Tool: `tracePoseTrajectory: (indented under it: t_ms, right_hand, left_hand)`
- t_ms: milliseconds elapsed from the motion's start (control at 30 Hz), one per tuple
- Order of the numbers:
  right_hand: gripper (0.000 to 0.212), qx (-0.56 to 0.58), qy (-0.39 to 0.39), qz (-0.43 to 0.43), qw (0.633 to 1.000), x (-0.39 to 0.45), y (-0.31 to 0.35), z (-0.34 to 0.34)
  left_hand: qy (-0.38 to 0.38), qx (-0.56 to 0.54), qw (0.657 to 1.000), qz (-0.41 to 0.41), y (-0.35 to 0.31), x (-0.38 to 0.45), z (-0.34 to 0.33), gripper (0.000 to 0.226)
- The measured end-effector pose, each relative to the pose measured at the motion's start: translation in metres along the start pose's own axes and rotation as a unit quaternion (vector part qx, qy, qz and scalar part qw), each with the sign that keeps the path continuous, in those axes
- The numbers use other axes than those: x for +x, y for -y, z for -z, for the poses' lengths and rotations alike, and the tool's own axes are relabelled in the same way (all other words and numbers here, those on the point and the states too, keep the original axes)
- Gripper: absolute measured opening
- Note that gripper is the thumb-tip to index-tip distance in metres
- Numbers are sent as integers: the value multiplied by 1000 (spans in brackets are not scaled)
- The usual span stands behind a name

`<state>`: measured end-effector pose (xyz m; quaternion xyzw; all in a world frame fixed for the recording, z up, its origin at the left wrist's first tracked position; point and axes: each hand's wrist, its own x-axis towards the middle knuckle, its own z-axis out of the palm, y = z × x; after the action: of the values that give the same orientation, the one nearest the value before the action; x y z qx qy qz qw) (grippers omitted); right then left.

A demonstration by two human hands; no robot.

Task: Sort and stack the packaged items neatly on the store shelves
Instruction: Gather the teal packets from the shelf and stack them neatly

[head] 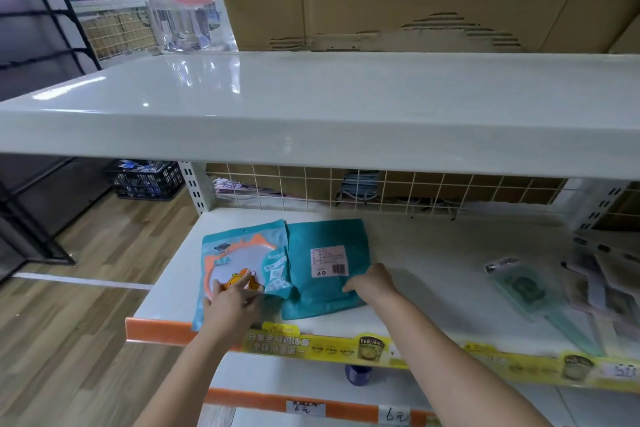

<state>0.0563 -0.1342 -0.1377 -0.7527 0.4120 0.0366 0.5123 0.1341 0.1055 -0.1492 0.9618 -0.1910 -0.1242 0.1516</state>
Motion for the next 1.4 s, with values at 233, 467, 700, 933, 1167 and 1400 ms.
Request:
tracePoseTrajectory:
  t_ms: [233, 467, 700, 933, 1167, 1400]
  right_hand:
    - [12, 72, -165, 131, 975, -22, 7, 34]
    - [44, -309, -245, 296, 870, -61, 29, 48]
    - [25, -482, -29, 296, 824, -69, -9, 13]
    - [80, -372, -92, 163, 909, -29, -26, 39]
    - [113, -312, -120, 30, 942, -7, -38, 54]
    - [79, -51, -54, -34, 997, -4, -33, 64]
  left_hand:
    - [48, -90, 995, -23, -3, -1, 2, 18]
    - [-6, -115, 993, -24, -23, 8, -8, 35]
    - [-99, -56, 979, 169, -21, 11, -14, 73]
    - [-117, -26, 967, 223, -22, 15, -1, 86]
    - [-56, -20, 959, 276, -19, 28, 1, 85]
    - [17, -196, 940, 280, -20, 35, 12, 62]
